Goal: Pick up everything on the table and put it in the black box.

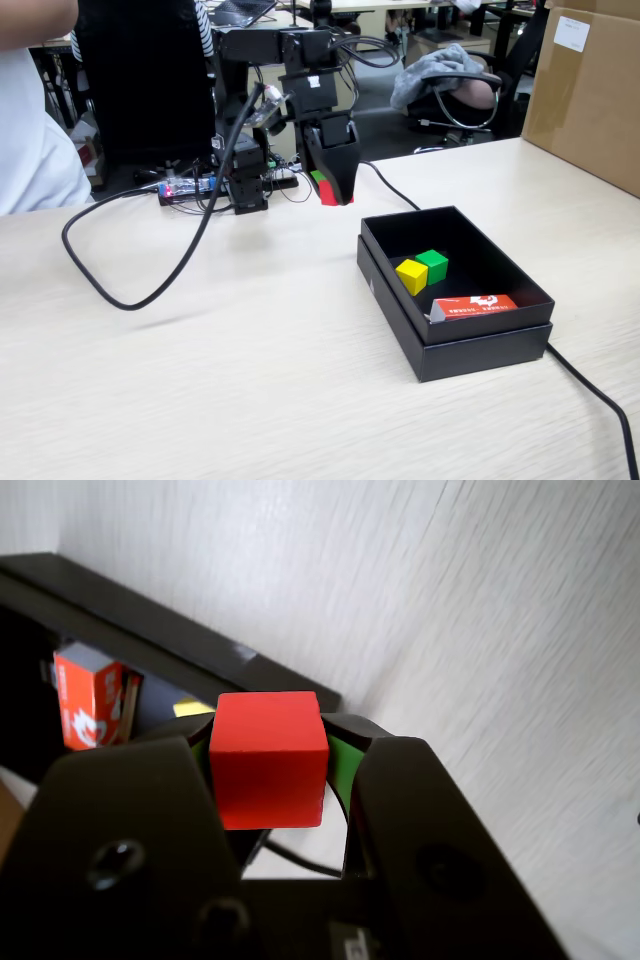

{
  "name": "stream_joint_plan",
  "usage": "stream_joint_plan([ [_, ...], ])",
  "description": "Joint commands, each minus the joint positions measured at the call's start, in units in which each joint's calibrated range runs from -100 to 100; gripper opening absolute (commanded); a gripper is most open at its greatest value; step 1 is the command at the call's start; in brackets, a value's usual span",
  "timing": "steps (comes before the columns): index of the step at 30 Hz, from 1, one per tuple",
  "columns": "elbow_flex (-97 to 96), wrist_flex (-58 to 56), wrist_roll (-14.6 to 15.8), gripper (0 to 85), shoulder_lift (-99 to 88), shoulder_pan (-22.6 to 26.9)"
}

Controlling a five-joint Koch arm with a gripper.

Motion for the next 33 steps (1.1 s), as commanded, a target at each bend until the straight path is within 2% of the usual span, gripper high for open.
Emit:
stream_joint_plan([
  [1,7.73,2.5,-1.27,0.9,-1.23,1.47],
  [9,28.67,3.28,-1.71,0.9,17.59,4.64],
  [14,44.36,0.26,-1.42,0.9,39.85,5.23],
  [18,47.71,-0.52,-0.88,0.9,47.77,5.23],
  [20,52.79,-3.89,0.05,0.9,59.58,5.27],
  [25,53.15,-3.98,0.24,1.1,62.91,5.27],
  [26,52.97,-4.06,0.24,7.8,63.49,5.32],
  [28,52.97,-5.01,0.24,11.3,64.52,5.42],
  [32,51.88,-5.36,0.59,11.8,65.44,5.71],
  [33,51.43,-5.45,0.68,16.1,65.32,5.76],
])
